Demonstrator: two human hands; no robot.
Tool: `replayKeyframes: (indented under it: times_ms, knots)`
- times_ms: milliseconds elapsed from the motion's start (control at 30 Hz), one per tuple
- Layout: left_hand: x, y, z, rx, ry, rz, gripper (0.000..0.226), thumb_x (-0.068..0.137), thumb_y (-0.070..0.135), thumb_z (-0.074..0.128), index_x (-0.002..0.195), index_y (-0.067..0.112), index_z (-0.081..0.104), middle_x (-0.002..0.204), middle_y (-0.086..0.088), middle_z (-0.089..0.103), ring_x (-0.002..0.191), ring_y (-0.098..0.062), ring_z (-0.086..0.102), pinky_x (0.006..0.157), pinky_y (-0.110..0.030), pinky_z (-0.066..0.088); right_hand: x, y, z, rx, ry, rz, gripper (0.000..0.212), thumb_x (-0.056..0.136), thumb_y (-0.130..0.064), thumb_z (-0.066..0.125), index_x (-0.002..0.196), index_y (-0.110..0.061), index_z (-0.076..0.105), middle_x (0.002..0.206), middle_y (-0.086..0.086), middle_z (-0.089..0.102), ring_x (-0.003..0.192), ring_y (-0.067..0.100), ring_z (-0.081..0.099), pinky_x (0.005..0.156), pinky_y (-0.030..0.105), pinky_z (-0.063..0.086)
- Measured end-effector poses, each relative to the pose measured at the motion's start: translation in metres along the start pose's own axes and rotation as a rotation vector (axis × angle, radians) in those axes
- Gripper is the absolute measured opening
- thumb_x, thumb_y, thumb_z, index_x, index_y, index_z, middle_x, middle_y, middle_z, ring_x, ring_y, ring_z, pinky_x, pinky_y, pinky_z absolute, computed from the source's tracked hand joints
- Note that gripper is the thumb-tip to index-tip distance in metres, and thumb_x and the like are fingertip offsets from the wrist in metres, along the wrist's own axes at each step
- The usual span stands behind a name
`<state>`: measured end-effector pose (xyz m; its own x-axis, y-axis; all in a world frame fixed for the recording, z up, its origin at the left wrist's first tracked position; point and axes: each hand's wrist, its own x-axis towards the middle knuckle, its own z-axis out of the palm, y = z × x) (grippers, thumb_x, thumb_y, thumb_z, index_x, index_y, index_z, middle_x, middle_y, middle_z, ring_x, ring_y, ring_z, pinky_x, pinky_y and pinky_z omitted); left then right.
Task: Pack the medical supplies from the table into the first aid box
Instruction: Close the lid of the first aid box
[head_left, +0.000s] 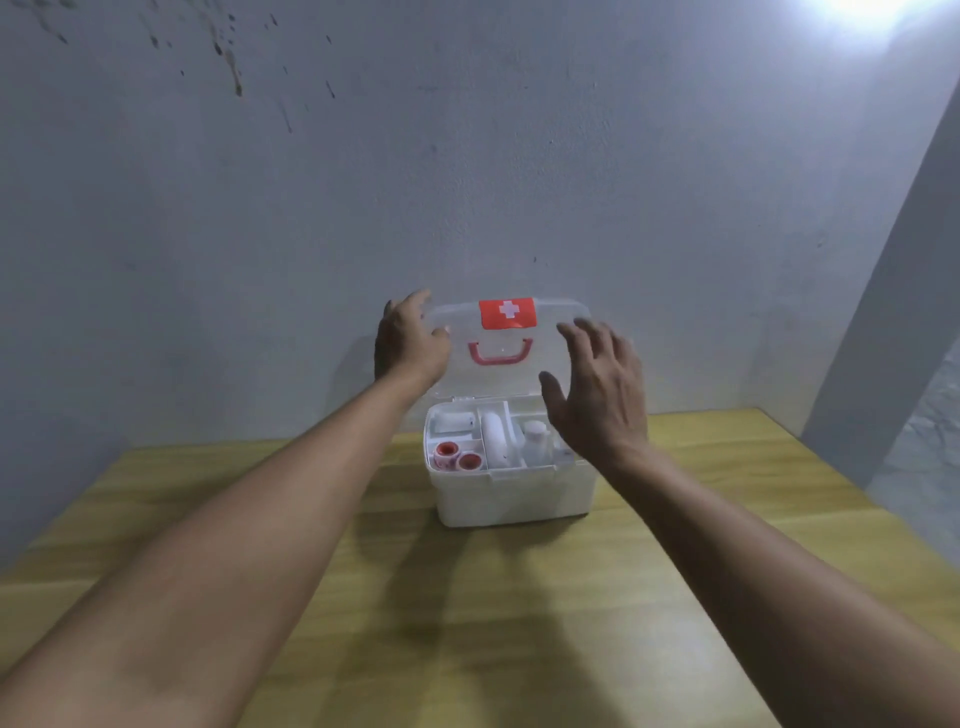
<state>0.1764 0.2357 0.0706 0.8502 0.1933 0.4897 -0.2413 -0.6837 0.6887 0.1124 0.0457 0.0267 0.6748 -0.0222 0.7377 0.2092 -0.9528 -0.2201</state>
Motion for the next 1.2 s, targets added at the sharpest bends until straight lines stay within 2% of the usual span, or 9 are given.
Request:
replayKeyframes:
  times_ms: [133,233,467,667,733,867,967,1067,1200]
  knots:
    - [-0.028,-0.006,-0.014,-0.014,0.004,0.120,0.034,0.087,0.012,0.061,0.120,0.010,0.062,0.123,-0.014,0.057,0.109,-0.030,0.058,0.092,-0.032,0.046,0.021,-0.003,-0.012,-0.077,-0.095,-0.188,0.071,0.074,-0.010,0.075,0.137,-0.015,0.043,0.144,0.016,0.044,0.133,0.038,0.038,0.111,0.059,0.028]
    - [-0.046,-0.014,-0.022,-0.005,-0.036,0.195,0.032,0.084,0.009,0.063,0.116,0.010,0.062,0.124,-0.011,0.058,0.110,-0.028,0.058,0.091,-0.030,0.045,0.015,0.000,-0.013,-0.065,-0.172,-0.277,0.062,0.077,-0.003,0.072,0.134,-0.015,0.050,0.137,0.012,0.054,0.127,0.036,0.047,0.108,0.061,0.031]
    - [-0.087,-0.025,-0.037,0.080,-0.168,0.292,0.038,0.076,0.013,0.061,0.113,0.011,0.062,0.122,-0.007,0.061,0.112,-0.025,0.058,0.093,-0.032,0.047,-0.034,0.010,-0.027,-0.035,-0.184,-0.359,0.032,0.095,-0.029,0.053,0.126,-0.021,0.055,0.136,0.007,0.057,0.126,0.029,0.051,0.109,0.053,0.035]
    - [-0.117,-0.030,-0.031,0.139,-0.349,0.330,0.056,0.075,0.035,0.063,0.125,0.010,0.059,0.133,-0.005,0.059,0.115,-0.023,0.060,0.104,-0.032,0.043,-0.066,0.019,-0.030,-0.084,-0.438,-0.334,0.077,0.077,-0.060,0.060,0.142,-0.026,0.038,0.154,0.004,0.033,0.142,0.024,0.028,0.118,0.048,0.019]
    - [-0.122,-0.031,-0.025,0.166,-0.368,0.346,0.056,0.077,0.037,0.068,0.125,0.010,0.059,0.133,-0.006,0.060,0.118,-0.024,0.059,0.104,-0.039,0.044,-0.068,0.020,-0.027,-0.041,-0.425,-0.268,0.075,0.081,-0.059,0.058,0.144,-0.024,0.036,0.155,0.003,0.031,0.143,0.023,0.025,0.118,0.046,0.021]
    - [-0.128,-0.035,-0.016,0.199,-0.355,0.314,0.068,0.075,0.037,0.076,0.135,0.015,0.051,0.146,-0.005,0.048,0.141,-0.019,0.036,0.114,-0.038,0.033,-0.069,0.019,-0.020,-0.029,-0.432,-0.181,0.067,0.088,-0.050,0.058,0.145,-0.022,0.036,0.155,0.004,0.032,0.144,0.024,0.025,0.114,0.044,0.029]
    - [-0.131,-0.038,-0.010,0.197,-0.325,0.305,0.070,0.074,0.033,0.077,0.136,0.016,0.050,0.148,-0.003,0.045,0.143,-0.018,0.031,0.114,-0.038,0.032,-0.075,0.017,-0.016,-0.021,-0.376,-0.176,0.063,0.085,-0.040,0.068,0.140,-0.019,0.046,0.149,0.007,0.043,0.140,0.029,0.034,0.106,0.042,0.040]
    - [-0.132,-0.039,-0.005,0.216,-0.297,0.315,0.068,0.075,0.028,0.077,0.136,0.015,0.050,0.148,-0.003,0.045,0.143,-0.019,0.031,0.114,-0.037,0.033,-0.078,0.015,-0.012,-0.028,-0.269,-0.187,0.058,0.071,-0.032,0.083,0.122,-0.016,0.062,0.130,0.010,0.063,0.124,0.034,0.055,0.083,0.043,0.056]
    - [-0.131,-0.047,0.001,0.218,-0.255,0.316,0.066,0.077,0.021,0.076,0.137,0.016,0.049,0.148,-0.002,0.046,0.143,-0.018,0.031,0.113,-0.034,0.033,-0.077,0.015,-0.008,-0.045,-0.208,-0.197,0.057,0.063,-0.033,0.088,0.113,-0.017,0.066,0.120,0.008,0.069,0.114,0.033,0.062,0.065,0.040,0.060]
